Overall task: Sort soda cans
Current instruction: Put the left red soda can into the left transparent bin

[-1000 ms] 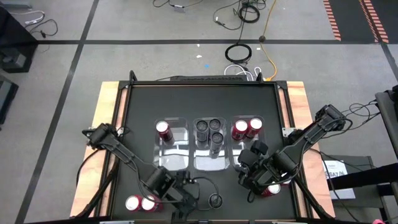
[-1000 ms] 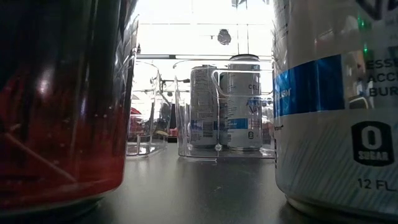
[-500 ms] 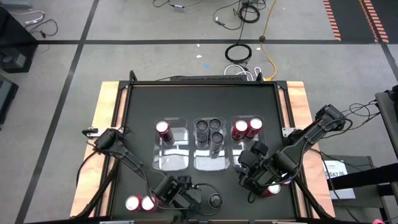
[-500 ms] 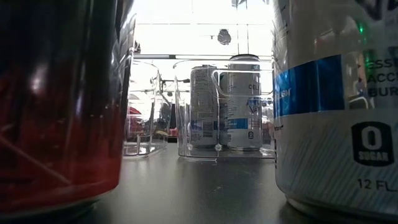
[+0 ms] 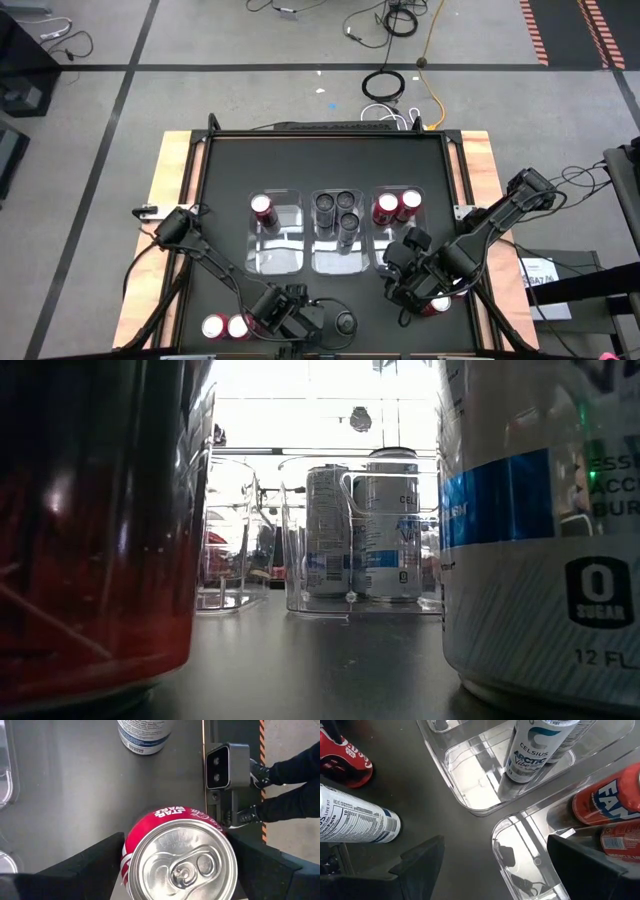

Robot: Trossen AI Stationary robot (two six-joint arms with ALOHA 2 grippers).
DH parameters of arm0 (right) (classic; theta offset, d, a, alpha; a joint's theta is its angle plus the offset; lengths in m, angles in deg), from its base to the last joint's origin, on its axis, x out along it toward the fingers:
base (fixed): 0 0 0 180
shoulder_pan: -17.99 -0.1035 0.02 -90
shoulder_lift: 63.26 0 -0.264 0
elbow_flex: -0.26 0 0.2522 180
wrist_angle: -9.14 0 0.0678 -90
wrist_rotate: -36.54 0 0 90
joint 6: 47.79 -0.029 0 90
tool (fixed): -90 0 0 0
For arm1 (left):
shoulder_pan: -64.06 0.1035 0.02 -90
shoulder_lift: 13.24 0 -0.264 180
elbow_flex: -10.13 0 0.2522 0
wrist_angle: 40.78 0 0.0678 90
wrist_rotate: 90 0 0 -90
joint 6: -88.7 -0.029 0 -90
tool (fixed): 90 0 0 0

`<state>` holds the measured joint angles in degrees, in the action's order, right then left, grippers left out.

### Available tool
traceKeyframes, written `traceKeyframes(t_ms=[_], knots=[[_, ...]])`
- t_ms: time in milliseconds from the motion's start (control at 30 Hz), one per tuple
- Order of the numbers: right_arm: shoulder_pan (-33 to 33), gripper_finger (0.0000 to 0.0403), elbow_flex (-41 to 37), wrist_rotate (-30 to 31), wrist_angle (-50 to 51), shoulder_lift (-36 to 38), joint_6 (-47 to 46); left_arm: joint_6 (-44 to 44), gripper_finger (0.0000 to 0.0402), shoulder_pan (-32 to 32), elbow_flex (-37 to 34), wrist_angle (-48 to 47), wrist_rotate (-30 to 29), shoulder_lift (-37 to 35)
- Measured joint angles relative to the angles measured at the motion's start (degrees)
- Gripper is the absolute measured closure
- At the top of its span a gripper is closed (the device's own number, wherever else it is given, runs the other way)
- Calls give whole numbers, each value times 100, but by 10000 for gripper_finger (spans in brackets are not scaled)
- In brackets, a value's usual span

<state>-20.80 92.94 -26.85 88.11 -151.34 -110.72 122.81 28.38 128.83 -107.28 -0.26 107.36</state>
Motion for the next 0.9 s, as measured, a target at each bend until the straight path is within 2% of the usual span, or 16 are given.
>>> traceKeyframes(t_ms=[167, 367, 633, 900], knots=[[0, 57, 0, 1, -3, 0, 3, -41, 59, 0, -4, -11, -27, 1], [0, 57, 0, 2, -4, 0, 17, -44, 85, 0, -7, -27, -30, 3], [0, 57, 0, 4, -4, 0, 61, -13, 86, 10, 46, -101, -43, 9], [0, 57, 0, 4, -4, 0, 63, 1, 86, 188, 562, -706, -36, 17]])
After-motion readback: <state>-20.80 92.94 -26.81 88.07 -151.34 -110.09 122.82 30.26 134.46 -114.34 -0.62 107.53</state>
